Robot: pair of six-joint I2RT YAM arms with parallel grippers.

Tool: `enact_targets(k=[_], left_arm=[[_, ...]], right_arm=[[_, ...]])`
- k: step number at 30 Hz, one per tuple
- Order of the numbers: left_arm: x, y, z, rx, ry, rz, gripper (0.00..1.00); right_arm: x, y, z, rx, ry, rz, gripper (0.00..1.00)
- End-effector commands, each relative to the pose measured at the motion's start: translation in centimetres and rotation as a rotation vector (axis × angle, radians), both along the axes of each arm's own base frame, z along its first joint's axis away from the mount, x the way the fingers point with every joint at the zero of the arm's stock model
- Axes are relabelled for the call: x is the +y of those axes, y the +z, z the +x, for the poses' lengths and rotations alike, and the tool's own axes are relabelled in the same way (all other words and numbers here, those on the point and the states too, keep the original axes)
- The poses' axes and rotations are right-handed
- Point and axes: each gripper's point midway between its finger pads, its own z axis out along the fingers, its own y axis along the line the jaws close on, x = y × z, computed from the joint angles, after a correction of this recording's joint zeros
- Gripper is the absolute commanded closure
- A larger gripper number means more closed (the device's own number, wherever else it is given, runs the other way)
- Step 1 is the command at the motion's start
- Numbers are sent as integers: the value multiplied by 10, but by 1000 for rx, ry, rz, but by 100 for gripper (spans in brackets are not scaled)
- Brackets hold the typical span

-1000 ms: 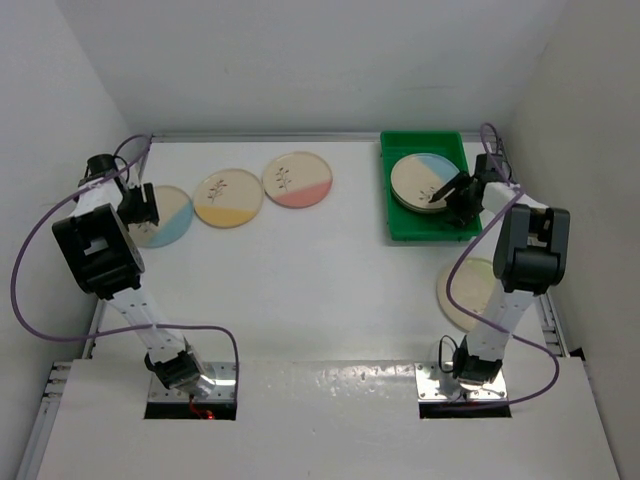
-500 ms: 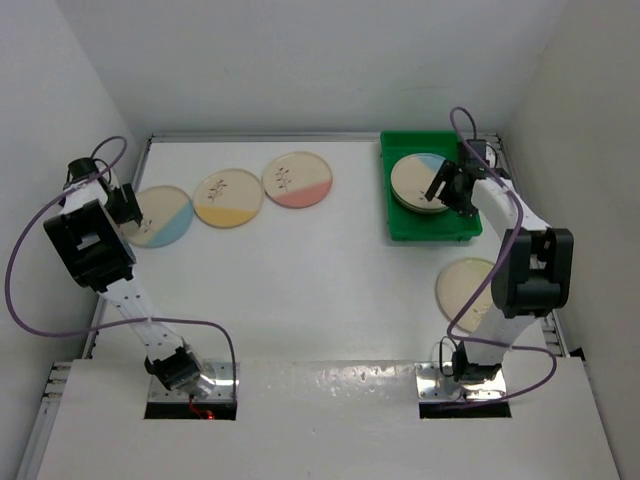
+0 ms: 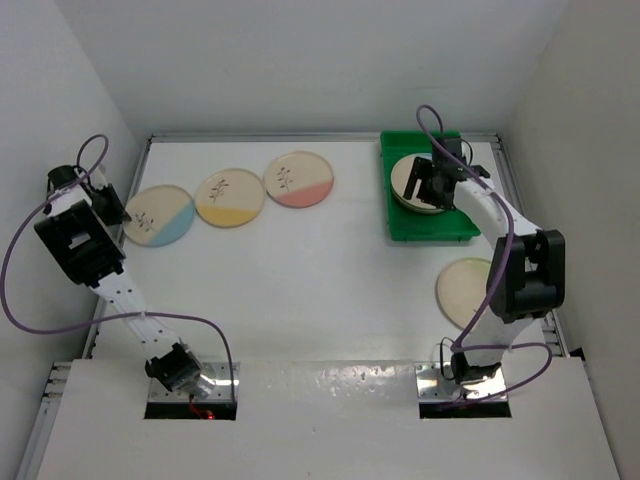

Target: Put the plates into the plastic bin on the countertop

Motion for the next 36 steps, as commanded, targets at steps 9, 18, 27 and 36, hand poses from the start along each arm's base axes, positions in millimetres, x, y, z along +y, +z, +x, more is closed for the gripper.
enact_targets(k=[9,18,27,36], left_arm=[[-49,-6,-29,-60,-311,-188,100],[-107,-25,-114,213,-720,-76,100],[-177,-43,-158,364,-910,-13,100],[-234,-49,-140,379,-940,174,71]], right_arm=[[25,58,20,-150,103,-57,20],[121,40,3,-140,475,-56,20],[152,16,-24,-109,567,-46,20],[172,2,-48,-79,624,4,20]])
